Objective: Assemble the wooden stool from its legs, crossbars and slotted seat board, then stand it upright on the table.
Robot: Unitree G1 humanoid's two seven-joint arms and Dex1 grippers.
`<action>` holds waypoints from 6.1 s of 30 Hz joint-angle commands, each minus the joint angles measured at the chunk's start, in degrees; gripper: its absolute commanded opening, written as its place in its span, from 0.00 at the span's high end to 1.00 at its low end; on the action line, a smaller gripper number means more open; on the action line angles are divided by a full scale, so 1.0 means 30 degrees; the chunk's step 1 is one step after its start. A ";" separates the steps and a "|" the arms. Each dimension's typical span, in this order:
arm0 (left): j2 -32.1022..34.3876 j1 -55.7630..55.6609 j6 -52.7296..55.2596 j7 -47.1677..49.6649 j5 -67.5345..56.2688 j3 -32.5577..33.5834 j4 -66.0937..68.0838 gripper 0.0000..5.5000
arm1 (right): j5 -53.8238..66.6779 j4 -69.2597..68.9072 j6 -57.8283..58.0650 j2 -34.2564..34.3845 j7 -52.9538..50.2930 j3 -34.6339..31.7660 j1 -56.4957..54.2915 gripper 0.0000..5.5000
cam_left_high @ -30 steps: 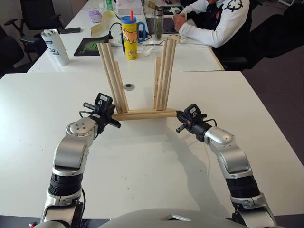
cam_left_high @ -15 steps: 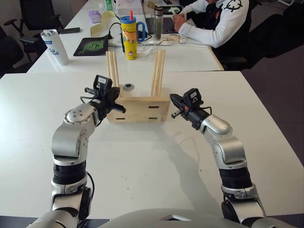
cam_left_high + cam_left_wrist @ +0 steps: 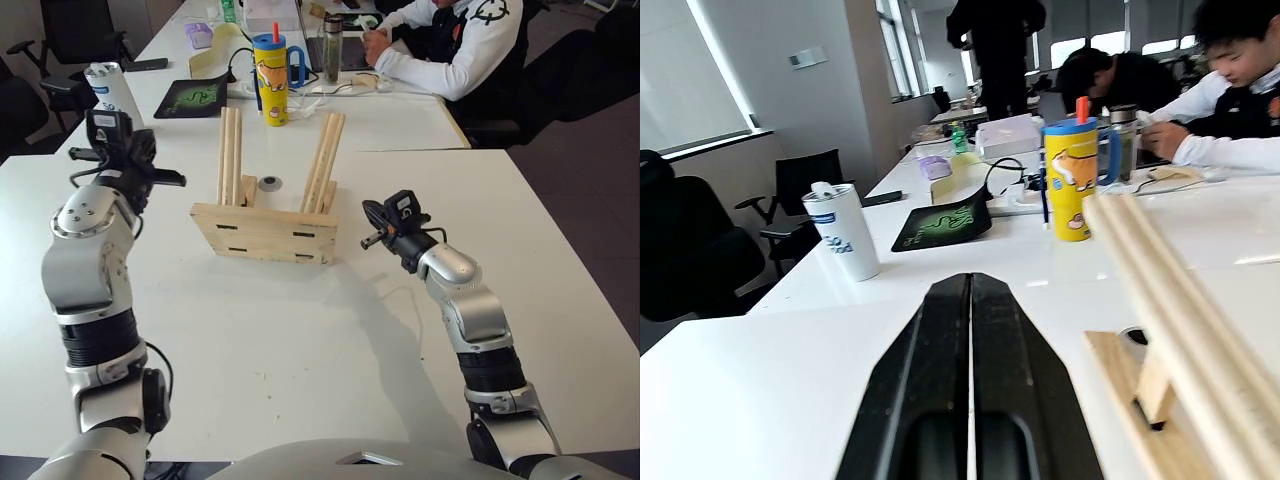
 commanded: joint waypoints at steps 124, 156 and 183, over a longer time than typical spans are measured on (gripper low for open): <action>-0.4839 0.6152 -1.1422 0.1769 0.1124 -0.2824 0.6058 1.00 | -0.0912 1.1192 -1.1642 0.1152 -0.5477 -0.3241 0.0800 0.99; -0.6640 0.6641 -1.4655 0.3121 0.1830 -0.4627 0.5993 1.00 | -0.0713 1.0505 -1.1429 0.2468 -0.5373 -0.2888 0.0839 0.99; -0.6978 0.4180 -1.6361 0.3145 0.1951 -0.5071 0.9373 1.00 | -0.0686 1.3795 -1.3084 0.2361 -0.5705 -0.3081 -0.0673 0.99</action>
